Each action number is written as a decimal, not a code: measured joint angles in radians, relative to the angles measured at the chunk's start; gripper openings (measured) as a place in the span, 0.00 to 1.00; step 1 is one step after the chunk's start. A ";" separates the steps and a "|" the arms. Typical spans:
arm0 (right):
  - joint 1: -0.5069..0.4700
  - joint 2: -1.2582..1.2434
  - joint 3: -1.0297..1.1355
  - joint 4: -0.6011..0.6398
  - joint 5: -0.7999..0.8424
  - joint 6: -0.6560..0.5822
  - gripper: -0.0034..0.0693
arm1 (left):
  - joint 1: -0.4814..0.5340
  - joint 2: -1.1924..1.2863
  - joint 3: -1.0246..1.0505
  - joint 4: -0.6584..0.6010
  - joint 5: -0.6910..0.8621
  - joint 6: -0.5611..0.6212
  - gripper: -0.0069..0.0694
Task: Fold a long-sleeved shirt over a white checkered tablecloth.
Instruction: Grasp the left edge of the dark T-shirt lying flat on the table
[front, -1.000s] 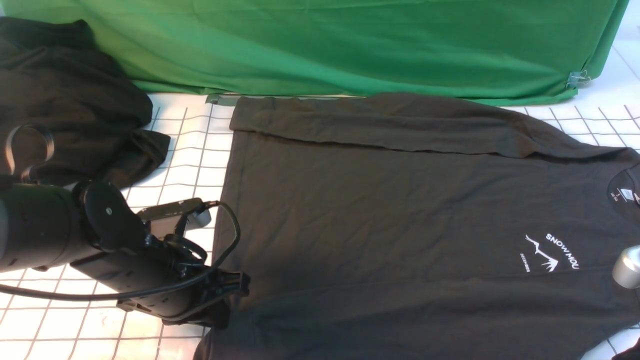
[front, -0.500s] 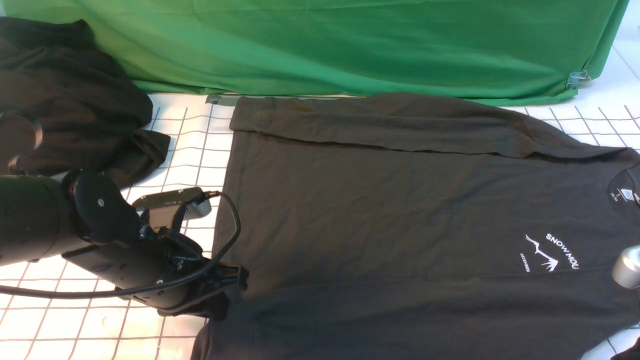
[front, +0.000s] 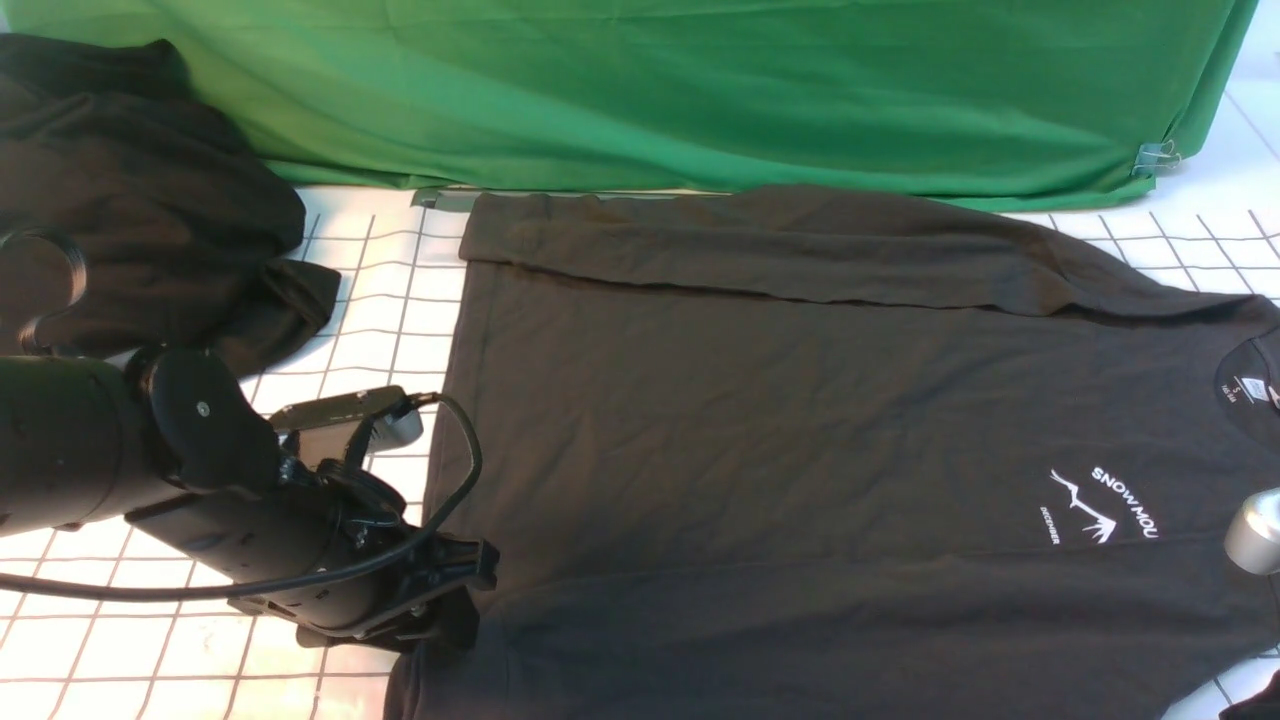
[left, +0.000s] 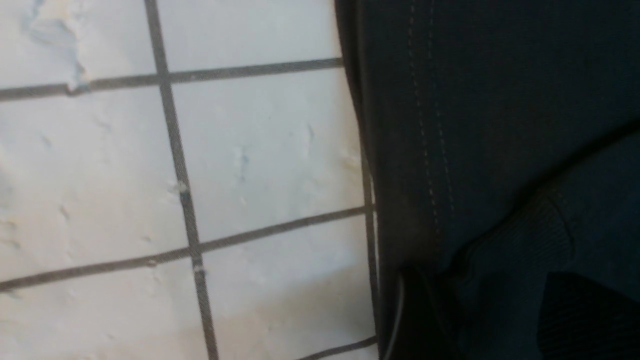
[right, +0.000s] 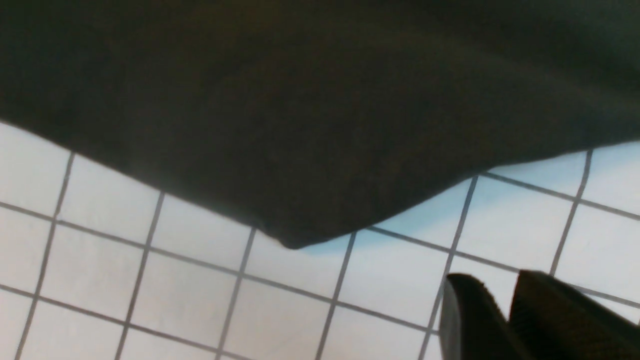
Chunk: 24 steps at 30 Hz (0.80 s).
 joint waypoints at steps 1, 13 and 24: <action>0.000 0.000 0.000 0.000 0.000 0.000 0.22 | 0.000 0.000 0.000 0.000 0.000 0.000 0.46; 0.000 0.000 0.000 0.001 -0.001 0.025 0.24 | 0.000 0.000 0.000 0.002 0.004 0.000 0.11; 0.000 0.000 0.000 0.001 -0.001 0.027 0.25 | 0.000 -0.001 -0.012 0.005 0.031 -0.004 0.19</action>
